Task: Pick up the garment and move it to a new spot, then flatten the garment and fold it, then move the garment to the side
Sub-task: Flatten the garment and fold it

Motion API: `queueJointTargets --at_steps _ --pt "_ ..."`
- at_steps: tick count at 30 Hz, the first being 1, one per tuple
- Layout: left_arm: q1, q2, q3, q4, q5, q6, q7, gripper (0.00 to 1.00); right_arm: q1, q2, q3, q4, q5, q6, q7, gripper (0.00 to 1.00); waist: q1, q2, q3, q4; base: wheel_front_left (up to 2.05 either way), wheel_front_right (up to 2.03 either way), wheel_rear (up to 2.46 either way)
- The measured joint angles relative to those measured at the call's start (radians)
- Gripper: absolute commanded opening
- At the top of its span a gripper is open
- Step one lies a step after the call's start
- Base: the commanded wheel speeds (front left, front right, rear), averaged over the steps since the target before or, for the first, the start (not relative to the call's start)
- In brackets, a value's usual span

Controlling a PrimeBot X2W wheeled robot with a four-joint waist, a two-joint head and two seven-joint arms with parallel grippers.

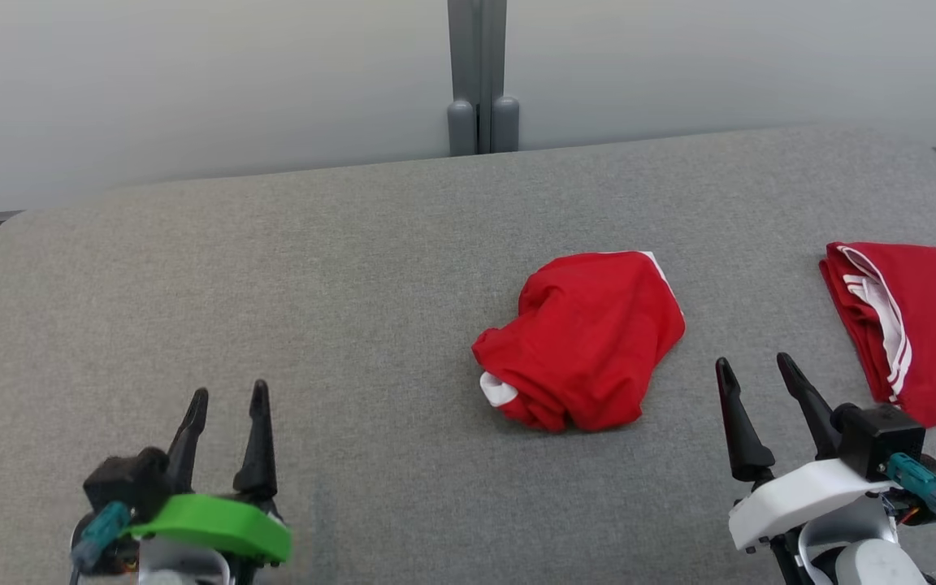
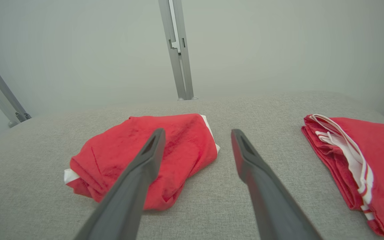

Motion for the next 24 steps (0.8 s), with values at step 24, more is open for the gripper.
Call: queueJointTargets --at_steps 24 --pt "-0.779 -0.033 -0.207 0.54 -0.223 -0.004 0.557 1.0 -0.182 0.002 0.169 0.059 0.021 0.0 -0.059 1.0 0.0 0.0 0.225 -0.253 0.0 0.0 0.0"
